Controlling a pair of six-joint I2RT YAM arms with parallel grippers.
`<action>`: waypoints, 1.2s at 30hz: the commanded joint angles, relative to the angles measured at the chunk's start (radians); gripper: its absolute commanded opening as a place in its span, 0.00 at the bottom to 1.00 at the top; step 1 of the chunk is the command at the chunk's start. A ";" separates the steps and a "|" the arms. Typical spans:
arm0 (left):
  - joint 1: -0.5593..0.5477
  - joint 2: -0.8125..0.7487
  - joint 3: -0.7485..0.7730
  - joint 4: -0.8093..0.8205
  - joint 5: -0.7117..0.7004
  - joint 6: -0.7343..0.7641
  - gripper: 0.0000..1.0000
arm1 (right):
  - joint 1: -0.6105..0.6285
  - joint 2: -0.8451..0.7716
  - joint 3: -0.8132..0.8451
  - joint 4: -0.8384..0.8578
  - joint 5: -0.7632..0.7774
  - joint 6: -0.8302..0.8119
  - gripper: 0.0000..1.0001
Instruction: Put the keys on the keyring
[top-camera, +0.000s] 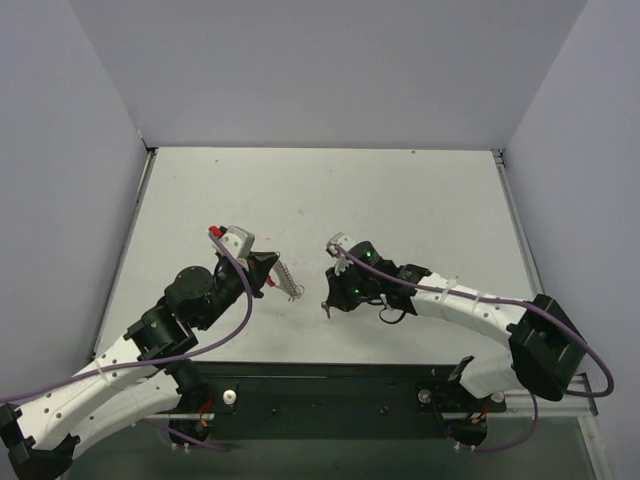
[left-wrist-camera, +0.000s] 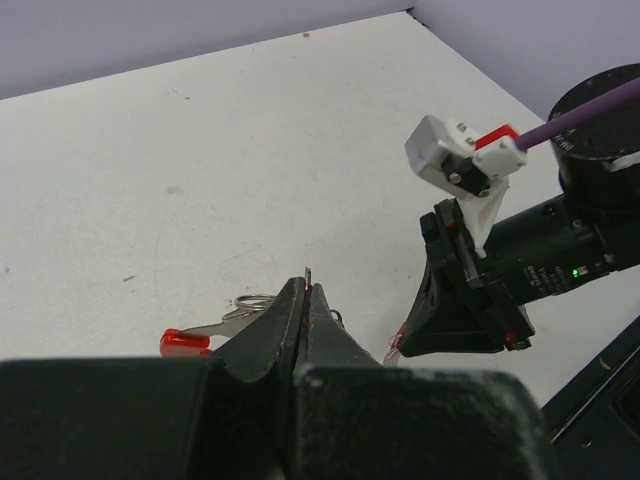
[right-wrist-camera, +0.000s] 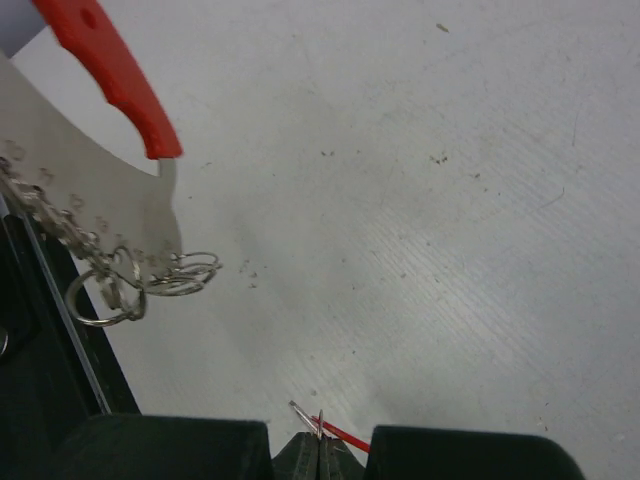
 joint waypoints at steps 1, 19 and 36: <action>0.007 -0.018 0.007 0.053 0.025 0.021 0.00 | 0.006 -0.095 0.030 -0.007 -0.066 -0.096 0.00; 0.004 -0.049 -0.007 0.140 0.446 0.222 0.00 | -0.195 -0.373 0.090 0.045 -0.805 -0.208 0.00; -0.014 0.020 0.004 0.219 0.588 0.248 0.00 | -0.210 -0.406 0.113 0.141 -0.825 -0.110 0.00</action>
